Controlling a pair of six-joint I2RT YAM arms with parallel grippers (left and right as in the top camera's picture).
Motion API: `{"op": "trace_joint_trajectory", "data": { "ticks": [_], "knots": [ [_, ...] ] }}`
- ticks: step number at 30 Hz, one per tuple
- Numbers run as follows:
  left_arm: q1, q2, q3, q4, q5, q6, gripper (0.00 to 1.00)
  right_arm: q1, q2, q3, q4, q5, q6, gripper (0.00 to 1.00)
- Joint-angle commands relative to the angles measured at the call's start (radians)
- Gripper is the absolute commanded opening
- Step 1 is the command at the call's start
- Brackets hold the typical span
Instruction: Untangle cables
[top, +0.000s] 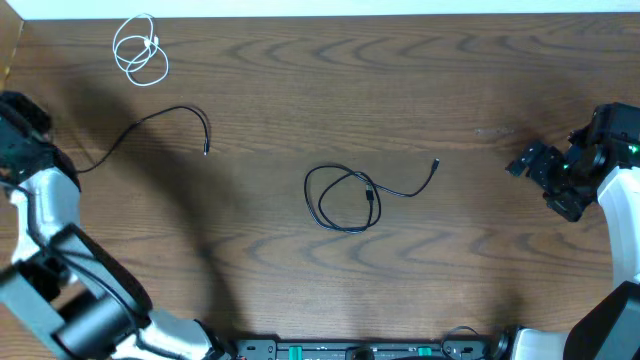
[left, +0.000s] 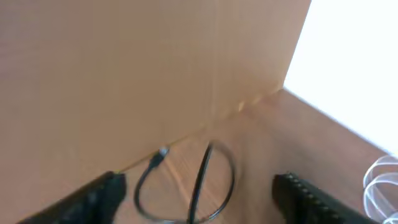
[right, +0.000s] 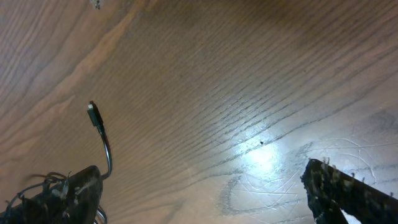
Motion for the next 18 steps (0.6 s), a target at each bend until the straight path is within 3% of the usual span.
{"op": "trace_joint_trajectory", "data": {
  "ticks": [1, 4, 5, 8, 11, 18],
  "knots": [
    [0.005, -0.121, 0.017, -0.022, 0.042, -0.137, 0.88, -0.004, -0.011, 0.005, 0.000, 0.008, -0.013, 0.99],
    [0.005, -0.156, 0.017, -0.078, 0.258, -0.200, 0.90, -0.004, -0.011, 0.005, 0.000, 0.008, -0.013, 0.99],
    [0.003, -0.157, 0.017, -0.116, 0.388, -0.232, 0.99, -0.004, -0.011, 0.005, 0.000, 0.008, -0.013, 0.99],
    [-0.022, -0.147, 0.017, -0.229, 0.524, -0.314, 1.00, -0.004, -0.011, 0.005, 0.000, 0.008, -0.013, 0.99],
    [-0.108, -0.109, 0.016, -0.364, 0.544, -0.304, 1.00, -0.004, -0.011, 0.005, 0.000, 0.008, -0.013, 0.99],
    [-0.345, 0.045, 0.015, -0.392, 0.505, -0.259, 1.00, -0.004, -0.011, 0.005, 0.000, 0.008, -0.013, 0.99]
  ]
}}
